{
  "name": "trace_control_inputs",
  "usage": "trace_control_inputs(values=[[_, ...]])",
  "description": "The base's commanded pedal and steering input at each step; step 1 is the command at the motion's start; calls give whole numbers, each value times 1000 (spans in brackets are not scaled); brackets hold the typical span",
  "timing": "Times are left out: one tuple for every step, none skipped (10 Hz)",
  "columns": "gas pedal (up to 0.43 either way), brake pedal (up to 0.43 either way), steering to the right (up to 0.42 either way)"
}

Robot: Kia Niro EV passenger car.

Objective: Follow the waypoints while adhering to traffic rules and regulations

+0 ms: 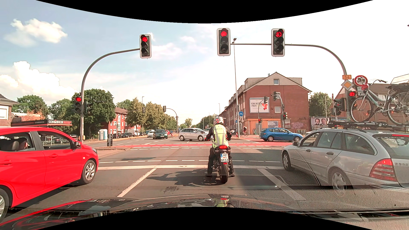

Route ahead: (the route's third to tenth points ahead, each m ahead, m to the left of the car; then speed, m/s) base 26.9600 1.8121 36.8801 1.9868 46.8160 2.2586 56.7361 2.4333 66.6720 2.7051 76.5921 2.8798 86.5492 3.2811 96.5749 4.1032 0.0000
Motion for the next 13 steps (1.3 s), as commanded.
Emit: trace_control_inputs(values=[[0,0,10],[0,0,10],[0,0,10],[0,0,10],[0,0,10],[0,0,10],[0,0,10],[0,0,10],[0,0,10],[0,0,10],[0,0,10],[0,0,10],[0,0,10]])
